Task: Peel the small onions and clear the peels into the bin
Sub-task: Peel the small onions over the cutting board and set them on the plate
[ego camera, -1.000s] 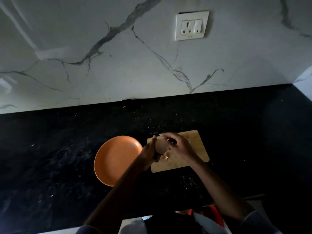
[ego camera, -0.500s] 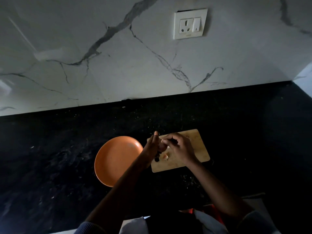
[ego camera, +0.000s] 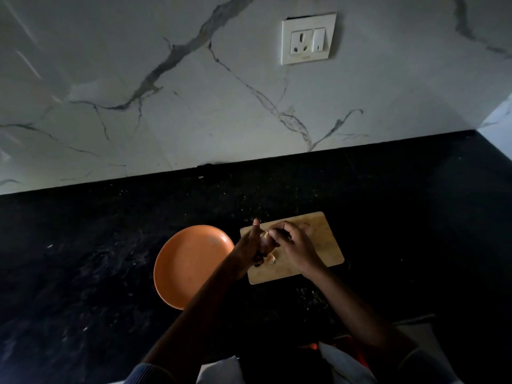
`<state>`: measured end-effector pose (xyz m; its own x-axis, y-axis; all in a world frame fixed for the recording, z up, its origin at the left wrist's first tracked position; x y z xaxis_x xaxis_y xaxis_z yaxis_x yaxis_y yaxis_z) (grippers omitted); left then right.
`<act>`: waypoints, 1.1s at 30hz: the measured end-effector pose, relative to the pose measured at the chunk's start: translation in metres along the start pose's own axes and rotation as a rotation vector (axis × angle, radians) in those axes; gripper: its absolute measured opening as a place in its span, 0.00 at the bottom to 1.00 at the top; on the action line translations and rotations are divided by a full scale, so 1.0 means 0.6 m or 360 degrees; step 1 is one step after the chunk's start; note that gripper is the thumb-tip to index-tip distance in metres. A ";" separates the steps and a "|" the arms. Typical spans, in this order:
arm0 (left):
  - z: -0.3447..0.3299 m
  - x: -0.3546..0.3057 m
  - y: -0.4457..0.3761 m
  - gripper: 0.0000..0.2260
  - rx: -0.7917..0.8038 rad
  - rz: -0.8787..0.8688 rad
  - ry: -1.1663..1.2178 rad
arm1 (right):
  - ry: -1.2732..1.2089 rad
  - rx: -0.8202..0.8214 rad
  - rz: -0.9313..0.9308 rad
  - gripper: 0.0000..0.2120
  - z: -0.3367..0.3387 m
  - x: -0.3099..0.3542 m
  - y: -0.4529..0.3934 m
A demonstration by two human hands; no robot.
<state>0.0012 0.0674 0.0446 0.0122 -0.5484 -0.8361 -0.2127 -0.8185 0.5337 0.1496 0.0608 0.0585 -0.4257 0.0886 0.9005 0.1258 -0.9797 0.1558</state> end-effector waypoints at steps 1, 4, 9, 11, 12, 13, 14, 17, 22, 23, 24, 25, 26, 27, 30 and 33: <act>0.000 0.000 -0.001 0.29 -0.0028 -0.0007 -0.0002 | -0.0002 0.0023 0.0011 0.06 0.001 -0.001 0.001; -0.002 -0.002 0.003 0.25 -0.0081 -0.0025 0.0009 | 0.0093 0.0093 0.0136 0.09 0.005 -0.001 0.000; 0.007 -0.004 0.004 0.21 -0.0059 -0.0073 0.0353 | 0.0335 -0.0175 0.0303 0.13 0.001 -0.021 -0.010; 0.007 -0.008 0.004 0.18 -0.0006 -0.0127 0.0368 | 0.0435 -0.0279 0.0414 0.14 -0.002 -0.024 -0.011; 0.007 -0.010 0.004 0.16 0.0007 -0.0150 0.0361 | 0.0454 -0.0324 0.0465 0.14 -0.003 -0.024 -0.009; 0.008 -0.009 0.003 0.14 0.0005 -0.0171 0.0332 | 0.0438 -0.0357 0.0513 0.12 -0.003 -0.025 -0.008; 0.008 -0.010 0.005 0.12 0.0003 -0.0202 0.0299 | 0.0403 -0.0376 0.0554 0.10 -0.003 -0.021 -0.006; 0.012 -0.009 0.008 0.13 0.0024 -0.0247 0.0250 | 0.0359 -0.0412 0.0555 0.03 -0.003 -0.018 -0.004; 0.014 -0.002 0.017 0.14 0.0038 -0.0316 0.0248 | 0.0017 -0.0386 0.0046 0.05 -0.003 -0.025 -0.006; 0.015 0.000 0.017 0.13 0.0024 -0.0327 0.0236 | -0.0053 -0.0397 -0.0025 0.05 -0.002 -0.029 -0.008; 0.016 0.003 0.018 0.13 0.0010 -0.0324 0.0252 | -0.0093 -0.0410 -0.0081 0.03 0.000 -0.032 -0.010; 0.019 0.006 0.020 0.12 -0.0010 -0.0317 0.0247 | -0.0093 -0.0426 -0.0101 0.03 0.002 -0.037 -0.012; 0.023 0.010 0.021 0.11 -0.0027 -0.0320 0.0270 | -0.0036 -0.0436 -0.0104 0.02 0.005 -0.041 -0.014; 0.027 0.015 0.022 0.09 -0.0037 -0.0333 0.0257 | 0.0064 -0.0426 -0.0089 0.03 0.008 -0.047 -0.015; 0.038 0.030 0.022 0.14 -0.0114 -0.0331 0.0265 | 0.0499 -0.0267 0.0102 0.08 0.008 -0.058 -0.014; 0.040 0.033 0.024 0.14 -0.0183 -0.0178 0.0525 | 0.0858 -0.0015 0.0265 0.13 -0.003 -0.056 -0.011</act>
<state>-0.0253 0.0489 0.0329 0.3474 -0.4651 -0.8142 -0.0813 -0.8800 0.4679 0.1615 0.0639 0.0264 -0.7989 -0.1691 0.5772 0.2232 -0.9745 0.0234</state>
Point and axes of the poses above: each hand's wrist, its own y-axis away from the middle knuckle, its own z-axis out of the back of the hand, x = y × z, the point moved 1 cm from there along -y, towards the middle knuckle, and after that the axes turned 1 degree about y, right-handed, at the moved point
